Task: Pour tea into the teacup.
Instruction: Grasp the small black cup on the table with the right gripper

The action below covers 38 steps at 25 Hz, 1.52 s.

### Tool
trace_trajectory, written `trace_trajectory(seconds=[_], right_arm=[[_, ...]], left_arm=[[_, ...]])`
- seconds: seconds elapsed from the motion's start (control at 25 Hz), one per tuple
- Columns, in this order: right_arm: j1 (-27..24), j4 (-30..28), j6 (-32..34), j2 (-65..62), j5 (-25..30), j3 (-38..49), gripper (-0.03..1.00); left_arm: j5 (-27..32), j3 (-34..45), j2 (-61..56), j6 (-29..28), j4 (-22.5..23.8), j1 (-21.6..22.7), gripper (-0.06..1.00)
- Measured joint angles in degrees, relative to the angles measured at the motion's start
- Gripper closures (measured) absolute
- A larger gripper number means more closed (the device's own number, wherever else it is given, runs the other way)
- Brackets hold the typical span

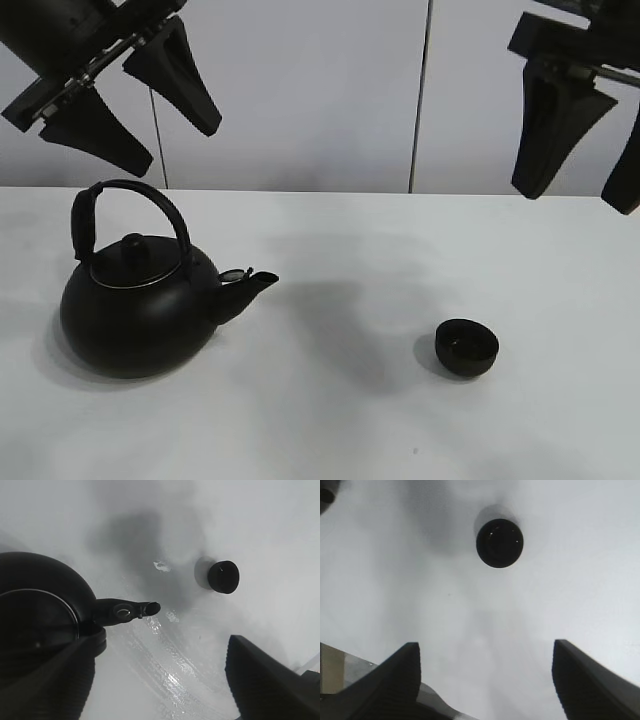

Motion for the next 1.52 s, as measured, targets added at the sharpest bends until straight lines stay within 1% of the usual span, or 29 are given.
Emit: trace_trajectory(seconds=[0.04, 0.24, 0.4, 0.52, 0.6, 0.72, 0.92, 1.16, 1.32, 1.48, 1.52], right_arm=[[0.81, -2.00, 0.77, 0.45, 0.06, 0.00, 0.47], [6.71, -6.13, 2.79, 3.42, -2.31, 0.00, 0.47], [11.05, -11.07, 5.23, 8.67, -3.29, 0.00, 0.47], [11.74, -13.64, 6.18, 11.60, -5.01, 0.00, 0.46], [11.74, -14.82, 6.36, 12.99, -7.13, 0.00, 0.44], [11.74, -15.04, 6.36, 14.96, -9.92, -0.14, 0.40], [11.74, -14.92, 6.38, 18.79, -12.88, -0.31, 0.39], [11.74, -13.75, 6.52, 22.40, -17.42, -0.23, 0.39], [11.74, -13.15, 6.52, 23.58, -21.42, 2.10, 0.39], [11.74, -13.08, 6.52, 23.92, -22.80, 3.68, 0.39], [11.74, -13.08, 6.52, 23.92, -23.04, 3.68, 0.41]], left_arm=[[-0.02, 0.00, 0.00, 0.00, 0.00, 0.00, 0.41], [-0.07, 0.00, 0.00, 0.00, 0.00, 0.00, 0.41], [-0.24, 0.00, 0.00, 0.00, 0.00, 0.00, 0.41], [-0.24, 0.00, 0.00, 0.00, 0.00, 0.00, 0.41], [-0.24, 0.00, 0.00, 0.00, 0.00, 0.00, 0.41], [-0.24, 0.00, 0.00, 0.00, 0.00, 0.00, 0.41], [-0.24, 0.00, 0.00, 0.00, 0.00, 0.00, 0.41], [-0.26, 0.00, 0.00, -0.04, 0.00, 0.00, 0.41], [-0.31, 0.00, 0.00, -0.04, 0.00, 0.00, 0.41], [-0.31, 0.00, 0.00, -0.04, 0.00, 0.00, 0.41], [-0.31, 0.00, 0.00, -0.04, 0.00, 0.00, 0.41]])
